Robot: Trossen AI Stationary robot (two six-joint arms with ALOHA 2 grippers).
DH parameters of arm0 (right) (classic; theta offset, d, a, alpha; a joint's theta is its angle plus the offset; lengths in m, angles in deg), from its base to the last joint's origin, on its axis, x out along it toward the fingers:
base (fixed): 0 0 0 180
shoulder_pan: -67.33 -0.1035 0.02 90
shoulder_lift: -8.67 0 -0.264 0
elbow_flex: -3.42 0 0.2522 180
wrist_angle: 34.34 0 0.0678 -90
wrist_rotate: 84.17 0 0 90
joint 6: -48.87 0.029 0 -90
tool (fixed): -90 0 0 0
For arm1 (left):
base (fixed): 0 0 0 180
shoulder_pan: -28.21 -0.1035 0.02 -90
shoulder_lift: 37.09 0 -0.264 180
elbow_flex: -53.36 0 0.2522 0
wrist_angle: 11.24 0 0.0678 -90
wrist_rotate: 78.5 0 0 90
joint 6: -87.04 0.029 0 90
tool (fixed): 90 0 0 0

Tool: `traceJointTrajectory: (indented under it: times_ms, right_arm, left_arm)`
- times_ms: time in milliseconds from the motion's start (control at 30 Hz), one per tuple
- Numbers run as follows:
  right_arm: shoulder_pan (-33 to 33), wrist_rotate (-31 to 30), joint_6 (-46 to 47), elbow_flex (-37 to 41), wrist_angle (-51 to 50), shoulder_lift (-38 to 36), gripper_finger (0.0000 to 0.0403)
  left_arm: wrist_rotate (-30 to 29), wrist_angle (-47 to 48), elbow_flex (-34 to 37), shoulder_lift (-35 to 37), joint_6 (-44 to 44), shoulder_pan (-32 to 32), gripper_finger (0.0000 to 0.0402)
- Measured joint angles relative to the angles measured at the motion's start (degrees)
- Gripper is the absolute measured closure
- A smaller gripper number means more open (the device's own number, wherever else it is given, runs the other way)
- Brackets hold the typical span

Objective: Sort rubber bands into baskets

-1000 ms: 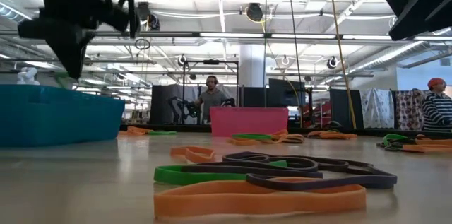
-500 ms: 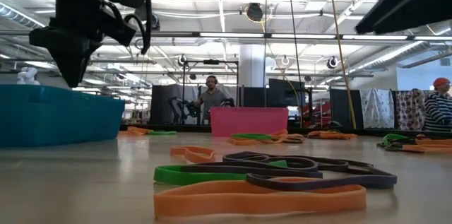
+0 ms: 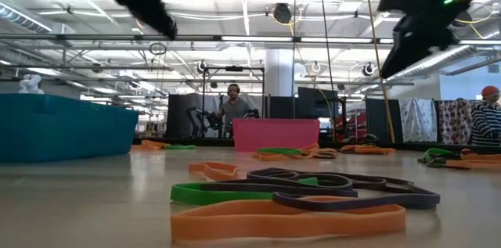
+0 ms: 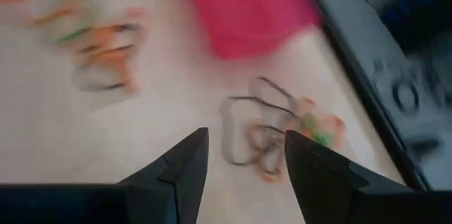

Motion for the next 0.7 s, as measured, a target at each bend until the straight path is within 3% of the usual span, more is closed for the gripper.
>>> traceJointTrajectory:
  times_ms: [167,367,533,700]
  right_arm:
    - [17.5,6.1,0.0,0.0,0.2,0.3,0.0222]
    - [35.8,19.1,-5.7,0.0,9.0,6.9,0.0222]
    - [44.9,25.2,-8.3,0.0,18.6,16.0,0.0222]
    - [49.8,26.6,-9.7,0.0,21.7,24.8,0.0222]
  left_arm:
    - [6.2,-26.7,11.5,1.8,8.5,0.0,0.0274]
    - [16.0,-55.5,22.9,-0.5,11.9,0.6,0.0274]
    - [17.9,-78.8,29.6,-7.1,16.7,3.0,0.0274]
    - [17.9,-89.3,30.8,-12.7,19.8,4.5,0.0274]
